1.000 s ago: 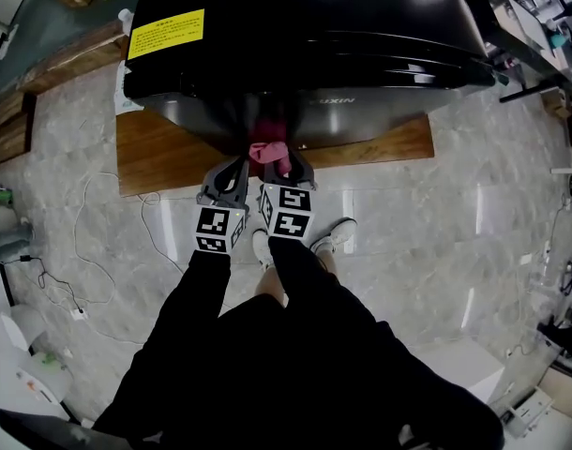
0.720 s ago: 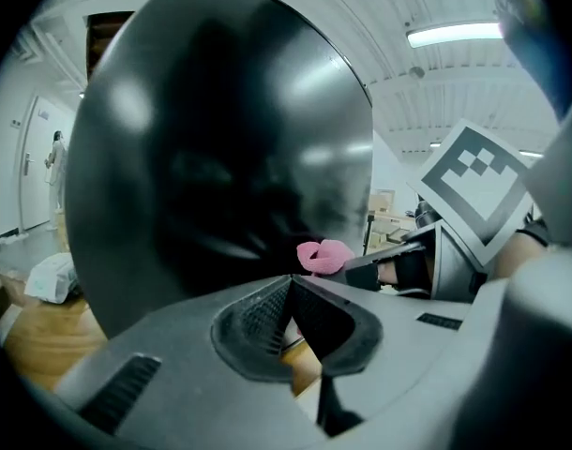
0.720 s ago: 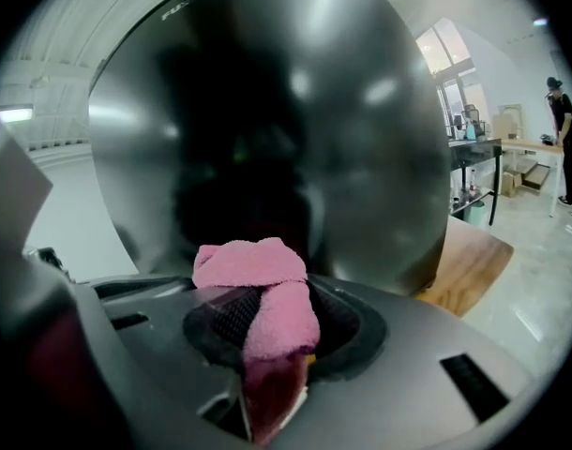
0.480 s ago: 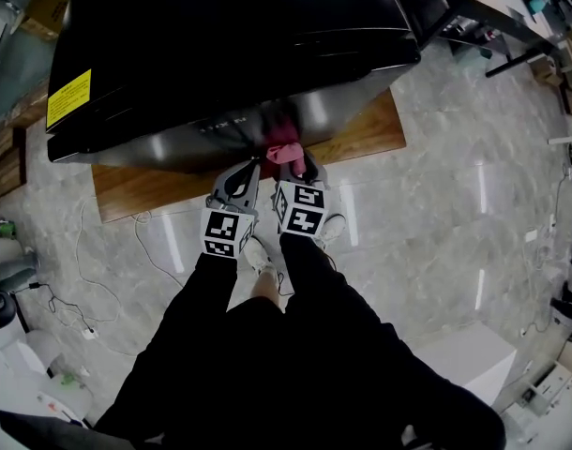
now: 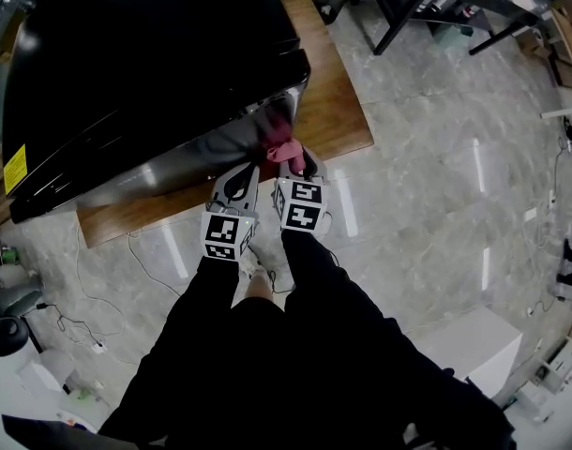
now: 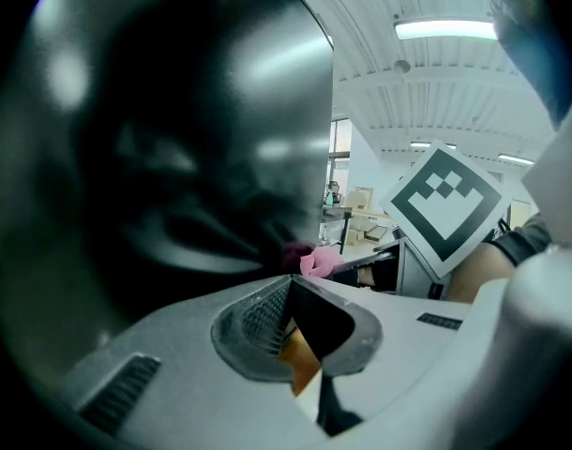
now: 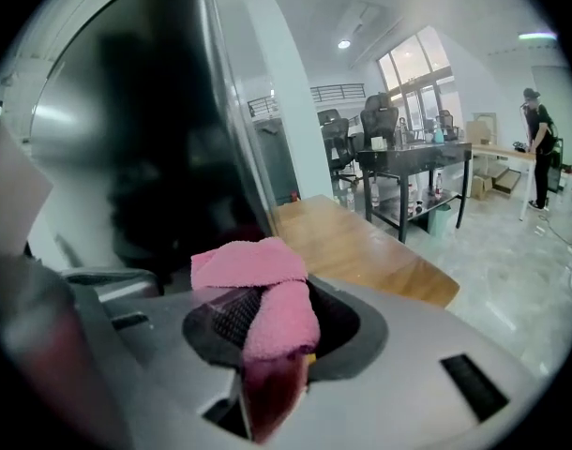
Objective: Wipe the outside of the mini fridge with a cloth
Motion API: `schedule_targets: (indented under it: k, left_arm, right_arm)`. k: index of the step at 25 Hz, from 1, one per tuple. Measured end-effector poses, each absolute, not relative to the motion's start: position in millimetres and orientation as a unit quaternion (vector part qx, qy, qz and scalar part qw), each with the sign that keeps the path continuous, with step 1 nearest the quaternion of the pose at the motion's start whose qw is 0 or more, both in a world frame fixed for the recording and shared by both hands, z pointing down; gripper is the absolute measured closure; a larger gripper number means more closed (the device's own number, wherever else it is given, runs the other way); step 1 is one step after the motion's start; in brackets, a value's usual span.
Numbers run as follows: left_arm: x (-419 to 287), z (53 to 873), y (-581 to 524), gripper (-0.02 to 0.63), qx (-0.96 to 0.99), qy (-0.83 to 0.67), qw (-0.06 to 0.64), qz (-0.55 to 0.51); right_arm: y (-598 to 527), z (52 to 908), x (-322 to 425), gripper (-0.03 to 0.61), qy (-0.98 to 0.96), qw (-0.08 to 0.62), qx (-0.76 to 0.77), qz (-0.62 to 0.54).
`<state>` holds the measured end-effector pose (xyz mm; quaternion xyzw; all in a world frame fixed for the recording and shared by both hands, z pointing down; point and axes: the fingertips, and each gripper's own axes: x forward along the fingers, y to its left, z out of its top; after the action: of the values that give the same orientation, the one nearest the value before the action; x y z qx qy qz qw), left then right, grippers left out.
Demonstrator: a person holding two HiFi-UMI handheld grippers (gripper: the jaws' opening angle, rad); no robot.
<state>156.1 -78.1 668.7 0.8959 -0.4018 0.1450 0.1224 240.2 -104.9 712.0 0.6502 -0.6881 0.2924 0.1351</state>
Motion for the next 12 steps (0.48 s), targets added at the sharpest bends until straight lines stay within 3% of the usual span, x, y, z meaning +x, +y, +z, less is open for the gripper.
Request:
schedule_targets:
  k: [7,12]
  left_arm:
    - [197,662,-80,0.607,0.901,-0.394,0.124,0.135]
    - [191,626,-58,0.607,0.911,-0.373,0.137,0.113]
  right_arm:
    - [-126,692,311,0.453,-0.696,0.138,0.666,0.231]
    - [-94,642,306,0.452,-0.742,0.136,0.635,0.168]
